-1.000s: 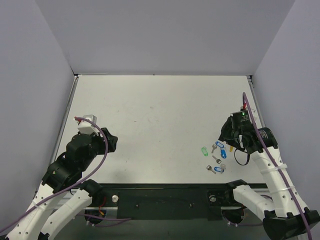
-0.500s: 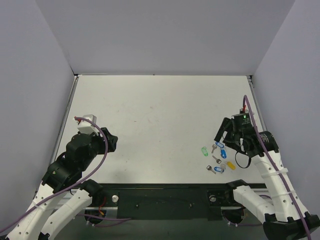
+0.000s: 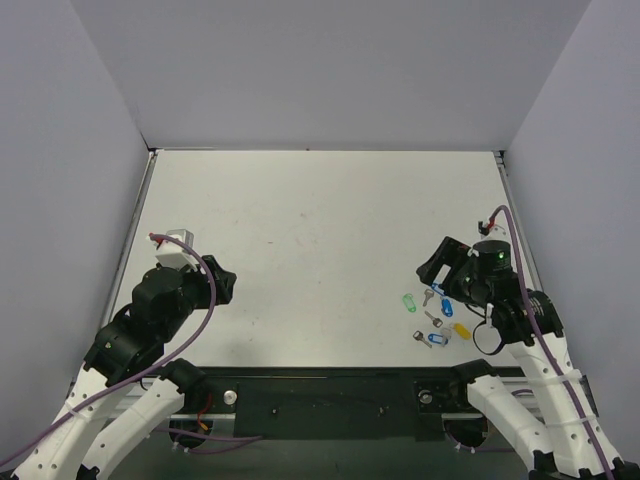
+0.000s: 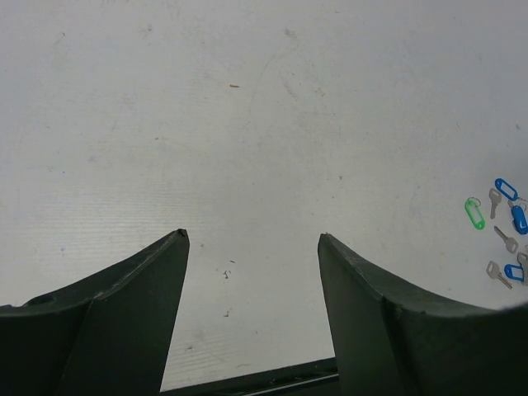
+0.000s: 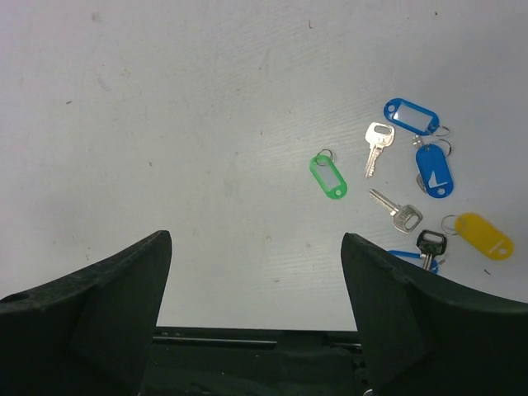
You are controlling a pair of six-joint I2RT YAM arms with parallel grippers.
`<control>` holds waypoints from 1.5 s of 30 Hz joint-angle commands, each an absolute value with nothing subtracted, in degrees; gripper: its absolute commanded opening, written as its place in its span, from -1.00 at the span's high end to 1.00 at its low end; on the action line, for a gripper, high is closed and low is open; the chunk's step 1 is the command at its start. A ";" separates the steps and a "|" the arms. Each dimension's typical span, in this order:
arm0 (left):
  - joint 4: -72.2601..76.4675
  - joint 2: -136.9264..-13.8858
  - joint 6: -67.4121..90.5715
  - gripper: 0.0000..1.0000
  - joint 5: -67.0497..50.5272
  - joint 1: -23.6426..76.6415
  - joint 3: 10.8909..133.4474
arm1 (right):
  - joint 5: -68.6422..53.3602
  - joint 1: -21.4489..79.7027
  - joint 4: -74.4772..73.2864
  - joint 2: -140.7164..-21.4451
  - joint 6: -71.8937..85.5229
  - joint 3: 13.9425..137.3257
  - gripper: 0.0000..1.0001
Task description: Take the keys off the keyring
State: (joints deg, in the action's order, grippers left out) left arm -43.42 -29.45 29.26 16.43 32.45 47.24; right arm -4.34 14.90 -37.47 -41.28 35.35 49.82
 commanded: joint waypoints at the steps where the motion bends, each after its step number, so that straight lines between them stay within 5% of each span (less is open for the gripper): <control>1: -40.52 -28.92 28.21 -0.47 16.00 32.08 47.11 | -2.73 16.08 -32.61 -39.12 36.30 49.22 -0.60; 8: -40.52 -28.74 28.21 -0.47 16.00 32.08 46.85 | 8.87 16.26 -34.80 -39.64 39.72 50.27 -0.64; 21: -40.25 -28.56 28.12 -0.47 15.91 32.08 46.76 | 12.39 16.17 -29.80 -37.80 34.02 45.27 -0.94; 35: -39.73 -28.30 27.86 -0.47 15.47 32.08 46.58 | 38.29 16.26 -6.09 -31.20 29.88 28.93 -1.00; 45: -39.55 -28.21 27.69 -0.46 15.03 31.73 46.49 | 44.73 15.91 9.13 -44.02 25.59 22.15 -1.00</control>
